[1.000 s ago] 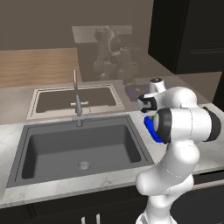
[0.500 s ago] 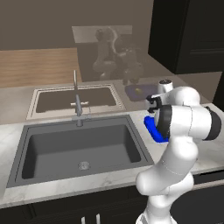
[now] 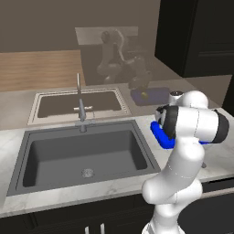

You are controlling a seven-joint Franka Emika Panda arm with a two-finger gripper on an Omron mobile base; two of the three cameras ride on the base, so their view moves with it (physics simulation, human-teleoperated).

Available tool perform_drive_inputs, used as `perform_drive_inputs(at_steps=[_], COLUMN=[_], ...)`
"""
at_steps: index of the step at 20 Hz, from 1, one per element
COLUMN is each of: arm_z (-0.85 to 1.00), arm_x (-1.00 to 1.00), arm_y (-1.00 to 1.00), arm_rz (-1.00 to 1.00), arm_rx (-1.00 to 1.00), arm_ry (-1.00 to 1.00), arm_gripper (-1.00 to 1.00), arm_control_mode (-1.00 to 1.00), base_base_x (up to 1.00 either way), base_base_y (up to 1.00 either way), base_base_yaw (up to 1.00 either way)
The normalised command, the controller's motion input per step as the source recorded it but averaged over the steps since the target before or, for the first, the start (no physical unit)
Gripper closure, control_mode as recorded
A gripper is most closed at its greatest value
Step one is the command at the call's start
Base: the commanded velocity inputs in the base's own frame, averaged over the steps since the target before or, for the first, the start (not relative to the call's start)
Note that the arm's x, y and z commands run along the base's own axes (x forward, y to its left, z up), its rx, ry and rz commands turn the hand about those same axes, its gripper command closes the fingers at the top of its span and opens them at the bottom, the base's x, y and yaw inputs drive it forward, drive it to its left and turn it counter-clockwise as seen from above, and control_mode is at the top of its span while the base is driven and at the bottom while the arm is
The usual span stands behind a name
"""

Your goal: Pick up all produce items and place them in the sink. Turn on the sink faucet to wash them. Then turn the sink off and put them in the tray.

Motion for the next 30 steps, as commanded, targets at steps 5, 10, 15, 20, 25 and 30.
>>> perform_drive_inputs(at_steps=[5,10,15,20,25,30], arm_z=[-0.23,-0.16,-0.11,0.01,0.31,0.48], arm_x=[0.0,0.0,-0.02,-0.25,-0.4,-0.22], arm_y=[-0.24,-0.21,-0.06,-0.06,0.0,0.0], arm_rz=[0.0,0.0,0.0,0.0,0.0,0.0], arm_rx=[0.0,0.0,0.0,0.02,0.02,0.01], arm_ry=[0.0,0.0,0.0,-0.02,-0.09,-0.11], arm_gripper=[1.0,1.0,-1.0,-1.0,-1.0,-1.0], arm_control_mode=[-1.0,-1.0,-1.0,-1.0,-1.0,-1.0], base_base_x=[0.0,0.0,0.0,0.0,0.0,0.0], base_base_y=[0.0,0.0,0.0,0.0,0.0,0.0], base_base_yaw=[0.0,0.0,0.0,0.0,0.0,0.0])
